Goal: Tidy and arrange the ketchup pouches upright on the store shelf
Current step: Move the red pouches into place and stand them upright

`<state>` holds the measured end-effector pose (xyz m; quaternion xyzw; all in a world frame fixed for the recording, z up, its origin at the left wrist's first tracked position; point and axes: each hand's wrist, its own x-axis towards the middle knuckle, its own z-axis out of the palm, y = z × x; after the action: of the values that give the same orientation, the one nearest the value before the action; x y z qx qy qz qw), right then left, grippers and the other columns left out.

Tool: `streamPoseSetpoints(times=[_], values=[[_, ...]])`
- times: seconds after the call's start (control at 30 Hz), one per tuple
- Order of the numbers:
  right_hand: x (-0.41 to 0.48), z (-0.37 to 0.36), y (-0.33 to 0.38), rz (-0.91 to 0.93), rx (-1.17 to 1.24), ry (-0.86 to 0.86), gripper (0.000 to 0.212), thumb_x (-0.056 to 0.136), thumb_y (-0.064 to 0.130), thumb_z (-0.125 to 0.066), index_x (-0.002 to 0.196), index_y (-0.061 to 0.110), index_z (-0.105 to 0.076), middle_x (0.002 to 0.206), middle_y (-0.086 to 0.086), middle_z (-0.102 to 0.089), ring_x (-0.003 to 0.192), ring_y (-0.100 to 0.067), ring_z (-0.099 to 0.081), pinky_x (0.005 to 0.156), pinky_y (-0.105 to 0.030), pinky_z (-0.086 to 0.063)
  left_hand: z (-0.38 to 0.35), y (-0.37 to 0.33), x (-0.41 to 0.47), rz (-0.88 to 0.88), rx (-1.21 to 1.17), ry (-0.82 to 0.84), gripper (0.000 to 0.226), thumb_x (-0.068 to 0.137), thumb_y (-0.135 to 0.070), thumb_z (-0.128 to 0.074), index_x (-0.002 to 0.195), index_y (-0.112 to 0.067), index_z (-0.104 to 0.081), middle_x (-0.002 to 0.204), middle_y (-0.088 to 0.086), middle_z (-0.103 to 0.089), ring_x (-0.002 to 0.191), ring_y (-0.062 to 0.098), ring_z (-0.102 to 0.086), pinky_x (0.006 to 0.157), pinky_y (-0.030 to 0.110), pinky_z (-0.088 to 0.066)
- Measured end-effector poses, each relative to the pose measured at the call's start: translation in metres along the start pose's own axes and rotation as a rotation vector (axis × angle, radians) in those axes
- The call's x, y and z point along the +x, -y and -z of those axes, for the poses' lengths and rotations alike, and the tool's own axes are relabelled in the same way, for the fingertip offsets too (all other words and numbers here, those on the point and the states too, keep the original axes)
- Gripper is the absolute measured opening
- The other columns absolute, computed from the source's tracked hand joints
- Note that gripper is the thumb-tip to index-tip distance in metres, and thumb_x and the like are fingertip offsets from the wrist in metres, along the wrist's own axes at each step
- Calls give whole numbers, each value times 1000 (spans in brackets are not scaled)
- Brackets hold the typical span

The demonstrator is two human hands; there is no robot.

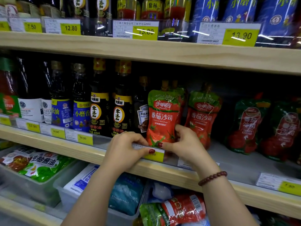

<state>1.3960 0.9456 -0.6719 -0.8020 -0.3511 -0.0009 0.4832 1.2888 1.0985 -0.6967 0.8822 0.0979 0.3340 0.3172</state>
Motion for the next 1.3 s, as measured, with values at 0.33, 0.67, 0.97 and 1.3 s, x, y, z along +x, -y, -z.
streamPoseSetpoints(times=[0.33, 0.67, 0.97, 1.3], values=[[-6, -1, -1, 17, -23, -38, 34, 69, 20, -78, 95, 30, -58, 90, 15, -64, 81, 0, -61, 61, -13, -48, 0, -5, -2, 8, 3, 0, 16, 65, -37, -78, 61, -40, -64, 73, -19, -63, 80, 1, -58, 76, 34, -50], [-42, 24, 0, 168, 58, -235, 27, 73, 6, -75, 92, 21, -64, 85, 8, -65, 78, -4, -63, 67, -13, -53, 3, -21, -3, -71, -168, -41, 11, 70, -16, -79, 73, -24, -73, 76, -12, -69, 77, 2, -64, 74, 25, -53], [-90, 26, -1, 560, -84, -81, 12, 75, 6, -71, 86, 10, -69, 79, 1, -69, 72, -5, -65, 67, -18, -52, -18, -41, -2, -210, -142, 66, 11, 71, -13, -77, 74, -22, -72, 69, -19, -64, 70, -3, -62, 68, 7, -45], [-125, -17, -105, 293, -531, 312, 62, 72, 36, -70, 129, 20, -49, 133, 1, -53, 123, -17, -47, 104, -35, -37, -36, -41, 0, -202, -174, 81, 17, 73, -15, -76, 68, -30, -69, 66, -13, -69, 63, 1, -66, 67, 21, -54]])
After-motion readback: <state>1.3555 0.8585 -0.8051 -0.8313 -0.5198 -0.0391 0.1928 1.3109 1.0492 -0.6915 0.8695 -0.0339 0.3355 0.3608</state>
